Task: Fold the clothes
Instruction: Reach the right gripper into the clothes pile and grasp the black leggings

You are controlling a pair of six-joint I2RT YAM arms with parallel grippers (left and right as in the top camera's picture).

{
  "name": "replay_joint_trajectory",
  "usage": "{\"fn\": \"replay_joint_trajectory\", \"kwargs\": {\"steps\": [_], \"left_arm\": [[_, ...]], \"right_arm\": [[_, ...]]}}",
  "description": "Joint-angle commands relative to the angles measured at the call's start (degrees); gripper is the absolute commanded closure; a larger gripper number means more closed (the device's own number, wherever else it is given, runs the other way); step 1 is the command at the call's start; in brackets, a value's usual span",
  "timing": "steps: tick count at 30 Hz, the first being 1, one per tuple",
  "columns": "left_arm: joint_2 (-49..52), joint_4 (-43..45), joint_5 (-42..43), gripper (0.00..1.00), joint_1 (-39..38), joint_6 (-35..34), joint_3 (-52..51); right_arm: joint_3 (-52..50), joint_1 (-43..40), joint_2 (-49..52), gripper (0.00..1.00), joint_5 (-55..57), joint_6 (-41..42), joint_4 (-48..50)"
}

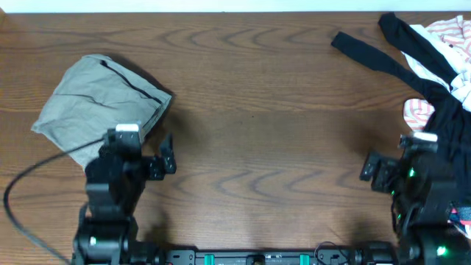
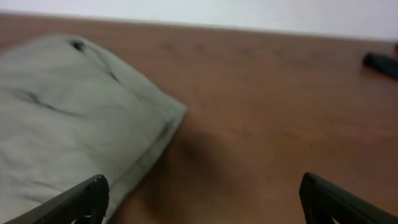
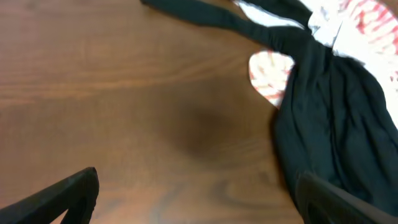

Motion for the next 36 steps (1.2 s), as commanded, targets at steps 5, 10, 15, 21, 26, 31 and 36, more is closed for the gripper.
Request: {"fn": "replay_joint_trajectory", "kwargs": {"steps": [5, 10, 15, 21, 26, 31, 36], "left_arm": [[5.73, -0.72, 5.31, 0.02, -0.13, -0.94, 2.12], [5.79, -0.52, 5.11, 0.02, -0.13, -0.92, 2.12], [5.77, 0.2, 5.14, 0.02, -0.13, -0.96, 2.12], [5.77, 0.55, 5.14, 0.02, -0.13, -0.96, 2.12], [5.77, 0.92, 5.14, 0.02, -0.13, -0.96, 2.12], [5.77, 0.94, 5.14, 0.02, -0.13, -0.96, 2.12], [5.77, 0.98, 5.14, 0.02, -0.13, -0.96, 2.12]], "right_arm": [[9.86, -1.36, 8.63, 0.01, 2.45, 1.29, -5.81], [10.08, -7.78, 12.11, 0.02, 18.84, 2.58, -12.09], [10.08, -16.96, 19.47, 0.05, 16.55, 2.16, -15.65], [10.08, -19.96, 29.77, 0.04, 15.87, -2.64, -15.56], [10.1, -21.31, 37.38, 0.04, 15.72, -2.58, -15.5], [10.08, -23.69, 43.69, 0.04, 15.72, -2.58, -14.75], [10.08, -25.9, 48.59, 0.06, 15.72, -2.58, -12.31]]}}
